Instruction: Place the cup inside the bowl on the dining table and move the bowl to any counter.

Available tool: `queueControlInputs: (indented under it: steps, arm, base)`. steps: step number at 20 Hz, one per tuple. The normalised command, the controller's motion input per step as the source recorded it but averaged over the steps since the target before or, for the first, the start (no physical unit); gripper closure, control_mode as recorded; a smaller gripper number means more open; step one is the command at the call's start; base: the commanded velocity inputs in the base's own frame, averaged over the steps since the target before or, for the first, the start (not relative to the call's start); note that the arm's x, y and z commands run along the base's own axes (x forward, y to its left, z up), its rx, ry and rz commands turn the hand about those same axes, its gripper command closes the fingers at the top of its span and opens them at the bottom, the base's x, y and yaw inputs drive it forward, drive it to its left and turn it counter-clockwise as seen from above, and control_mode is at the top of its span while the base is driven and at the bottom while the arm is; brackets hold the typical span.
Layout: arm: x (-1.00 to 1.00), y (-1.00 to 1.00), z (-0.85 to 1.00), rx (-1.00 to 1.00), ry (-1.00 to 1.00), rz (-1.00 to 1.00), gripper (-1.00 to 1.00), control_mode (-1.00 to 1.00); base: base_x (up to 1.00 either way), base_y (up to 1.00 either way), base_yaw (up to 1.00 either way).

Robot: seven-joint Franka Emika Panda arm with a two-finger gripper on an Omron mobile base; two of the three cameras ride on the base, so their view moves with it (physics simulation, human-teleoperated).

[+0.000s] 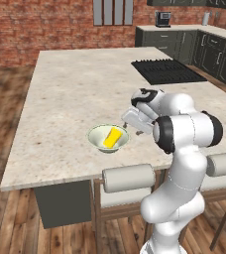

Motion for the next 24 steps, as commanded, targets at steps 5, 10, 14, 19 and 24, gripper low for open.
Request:
queueControlInputs:
  steps: [5, 10, 14, 19, 24]
  arm:
    - [0.08, 0.0, 0.0, 0.0, 0.03, 0.12, -1.0, -1.0]
    - [0.04, 0.0, -0.05, 0.0, 0.0, 0.13, -1.0, -1.0]
    - [0.0, 0.0, -0.13, 0.0, 0.0, 0.12, -1.0, -1.0]
    - [0.0, 0.0, -0.25, 0.0, 0.0, 0.09, -1.0, -1.0]
    - [0.0, 0.0, -0.17, 0.0, 0.0, 0.07, -1.0, -1.0]
  base:
    - [0.0, 0.0, 0.0]
    - [0.0, 0.0, 0.0]
    - [0.0, 0.0, 0.0]
    - [0.0, 0.0, 0.0]
    - [0.0, 0.0, 0.0]
